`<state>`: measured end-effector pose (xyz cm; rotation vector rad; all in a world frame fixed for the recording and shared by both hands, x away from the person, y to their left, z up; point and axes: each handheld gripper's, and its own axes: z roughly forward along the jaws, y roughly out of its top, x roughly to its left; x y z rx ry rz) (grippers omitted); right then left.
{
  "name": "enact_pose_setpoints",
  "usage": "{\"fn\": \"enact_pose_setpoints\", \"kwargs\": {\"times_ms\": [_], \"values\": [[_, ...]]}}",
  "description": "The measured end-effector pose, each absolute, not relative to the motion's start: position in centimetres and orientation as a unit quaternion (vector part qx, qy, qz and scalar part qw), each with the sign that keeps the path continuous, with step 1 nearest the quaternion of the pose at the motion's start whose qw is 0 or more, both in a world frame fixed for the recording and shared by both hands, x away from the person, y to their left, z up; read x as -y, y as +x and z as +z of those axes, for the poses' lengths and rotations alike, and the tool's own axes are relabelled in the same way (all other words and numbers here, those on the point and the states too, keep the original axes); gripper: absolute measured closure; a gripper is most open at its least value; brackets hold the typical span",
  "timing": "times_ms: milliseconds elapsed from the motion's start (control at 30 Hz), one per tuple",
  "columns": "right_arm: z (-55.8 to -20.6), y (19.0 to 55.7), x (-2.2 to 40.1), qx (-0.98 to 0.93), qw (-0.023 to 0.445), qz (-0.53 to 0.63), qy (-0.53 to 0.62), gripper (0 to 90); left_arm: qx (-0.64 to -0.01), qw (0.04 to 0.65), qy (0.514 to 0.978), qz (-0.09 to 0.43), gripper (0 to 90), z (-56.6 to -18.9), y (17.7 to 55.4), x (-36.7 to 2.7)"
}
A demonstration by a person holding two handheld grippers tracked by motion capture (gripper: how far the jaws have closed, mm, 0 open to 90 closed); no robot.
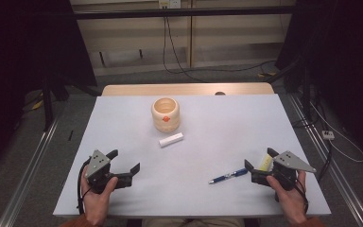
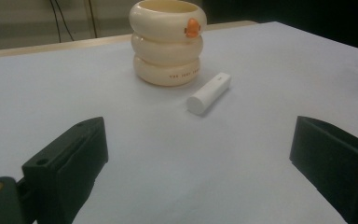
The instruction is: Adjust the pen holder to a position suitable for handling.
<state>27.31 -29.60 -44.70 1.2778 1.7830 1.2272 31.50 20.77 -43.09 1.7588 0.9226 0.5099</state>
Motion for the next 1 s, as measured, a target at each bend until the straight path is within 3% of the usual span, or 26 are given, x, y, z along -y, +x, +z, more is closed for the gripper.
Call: {"fn": "enact_pose_setpoints", "kwargs": {"times_ms": [400,833,1000], "values": [[-44.8,27.3,29.7,-0.674,0.3,0.469,0.485,5.1,-0.402,0.504,0.737,0.204,5.7,-43.3,32.1,-20.6],[-44.8,27.4,29.7,-0.673,0.296,0.471,0.486,4.3,-0.365,0.499,0.763,0.189,6.9,-42.7,33.3,-19.7],[-44.7,27.4,29.6,-0.675,0.295,0.472,0.484,4.2,-0.377,0.508,0.752,0.183,6.7,-42.4,34.2,-19.2]]}}
